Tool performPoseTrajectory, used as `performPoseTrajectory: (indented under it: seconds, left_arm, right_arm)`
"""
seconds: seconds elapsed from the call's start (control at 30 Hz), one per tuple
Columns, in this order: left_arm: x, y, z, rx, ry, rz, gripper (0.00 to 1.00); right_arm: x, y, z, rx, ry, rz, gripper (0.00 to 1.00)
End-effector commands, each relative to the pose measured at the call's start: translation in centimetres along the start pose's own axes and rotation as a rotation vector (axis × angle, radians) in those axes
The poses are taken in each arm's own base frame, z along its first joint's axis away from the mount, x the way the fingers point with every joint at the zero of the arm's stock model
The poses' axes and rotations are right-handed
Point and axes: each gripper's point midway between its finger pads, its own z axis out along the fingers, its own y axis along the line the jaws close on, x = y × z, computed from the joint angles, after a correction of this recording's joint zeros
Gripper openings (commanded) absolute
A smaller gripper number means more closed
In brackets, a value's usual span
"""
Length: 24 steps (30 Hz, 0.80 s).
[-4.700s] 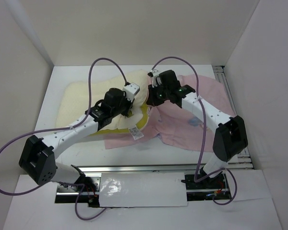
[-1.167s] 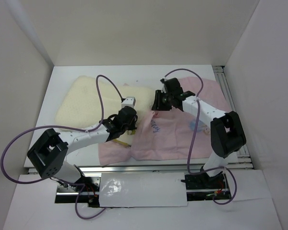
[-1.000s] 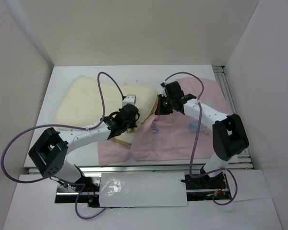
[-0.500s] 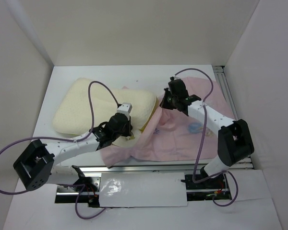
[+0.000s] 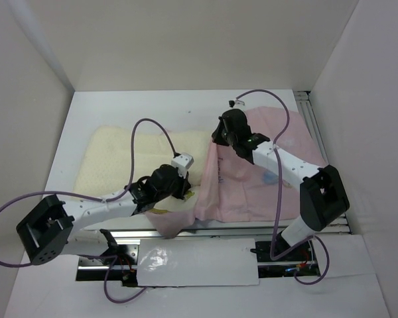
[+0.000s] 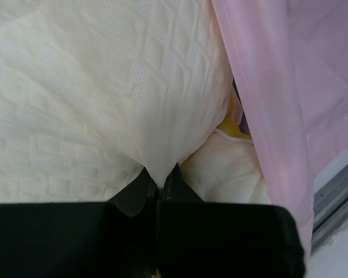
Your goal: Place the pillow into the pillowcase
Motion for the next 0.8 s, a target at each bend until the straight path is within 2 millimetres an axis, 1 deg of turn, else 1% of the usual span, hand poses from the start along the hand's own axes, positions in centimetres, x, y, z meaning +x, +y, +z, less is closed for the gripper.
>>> performPoseTrajectory:
  seconds: [0.0,0.03,0.07,0.1,0.13,0.2,0.23,0.27,0.3,0.33,0.37,0.4,0.43,0.47,0.5,0.53,0.57,0.6,0.63,0.67,0.7,0.73,0.77]
  left_arm:
    - [4.4,-3.6,-2.9,0.215,0.128,0.064,0.0]
    - [3.9,-3.8,-3.2,0.222,0.108,0.054,0.0]
    - [3.9,-3.7,-3.5,0.224,0.101,0.063,0.0]
    - [3.7,-4.0,-3.7,0.241,0.094,0.062,0.0]
    - [3.9,-4.0,-3.9,0.25,0.097,0.062,0.0]
    - [4.3,-4.6,-4.1,0.29,0.104,0.07,0.0]
    - [4.8,-4.7,-3.9,0.301,0.125,0.081,0.0]
    - [5.2,-4.7,-3.8,0.306,0.139,0.081,0.0]
    - [5.3,-5.0,-3.7,0.324,0.144,0.081,0.0]
    - [5.5,-5.4,-3.7,0.346,0.15,0.091,0.0]
    - [6.0,-5.7,-3.5,0.367,0.168,0.09,0.0]
    - [6.0,-6.3,-3.8,0.409,0.17,0.098,0.0]
    - [6.1,-6.7,-3.7,0.431,0.173,0.098,0.0]
    - [6.4,-6.8,-3.7,0.446,0.185,0.107,0.0]
    - [6.3,-7.3,-3.6,0.471,0.185,0.115,0.0]
    - [6.1,-7.6,-3.7,0.486,0.177,0.116,0.0]
    - [6.4,-7.5,-3.3,0.483,0.189,0.115,0.0]
    - [6.7,-7.4,-3.2,0.48,0.198,0.114,0.0]
    - [6.3,-7.4,-2.9,0.466,0.19,0.115,0.0]
    - [5.9,-7.3,-2.6,0.452,0.194,0.115,0.0]
    - [5.5,-6.9,-2.1,0.415,0.185,0.108,0.0]
    - [5.7,-6.6,-1.8,0.394,0.189,0.108,0.0]
    - [5.3,-6.4,-1.5,0.373,0.179,0.109,0.0]
  right_arm:
    - [-8.4,-1.4,0.1,0.139,-0.266,0.126,0.0]
    - [-7.3,-2.8,0.4,0.193,-0.229,0.134,0.0]
    - [-7.5,-3.1,0.4,0.19,-0.226,0.138,0.0]
    - [-6.6,-4.2,0.8,0.195,-0.209,0.142,0.0]
    - [-7.4,-3.2,0.5,0.145,-0.24,0.139,0.0]
    - [-8.2,-3.3,0.1,0.122,-0.271,0.151,0.0]
    - [-9.4,-3.3,-0.3,0.112,-0.306,0.163,0.0]
    - [-9.8,-3.3,-0.3,0.108,-0.318,0.127,0.0]
    - [-10.4,-2.7,-0.6,0.068,-0.326,0.109,0.0]
    - [-10.6,-1.9,-0.7,0.03,-0.328,0.087,0.0]
    - [-11.1,-0.8,-0.7,-0.033,-0.347,0.062,0.0]
    - [-10.6,0.5,-0.5,-0.122,-0.309,0.001,0.0]
    - [-10.8,2.0,-0.6,-0.193,-0.298,-0.036,0.0]
    - [-10.2,3.2,0.0,-0.265,-0.269,-0.081,0.0]
    - [-9.0,5.7,-0.4,-0.413,-0.203,-0.159,0.0]
    - [-7.6,7.4,-0.1,-0.513,-0.175,-0.213,0.0]
    - [-5.9,9.3,-1.0,-0.642,-0.127,-0.28,0.0]
    - [-4.8,11.3,-1.8,-0.733,-0.11,-0.339,0.0]
    - [-3.6,11.9,-1.9,-0.775,-0.083,-0.365,0.0]
    - [-2.9,12.4,-2.2,-0.803,-0.066,-0.412,0.0]
    - [-1.4,13.2,-3.3,-0.888,-0.02,-0.449,0.0]
    - [-0.6,13.7,-4.2,-0.924,-0.001,-0.465,0.0]
    - [-0.4,13.8,-5.3,-0.949,0.013,-0.475,0.0]
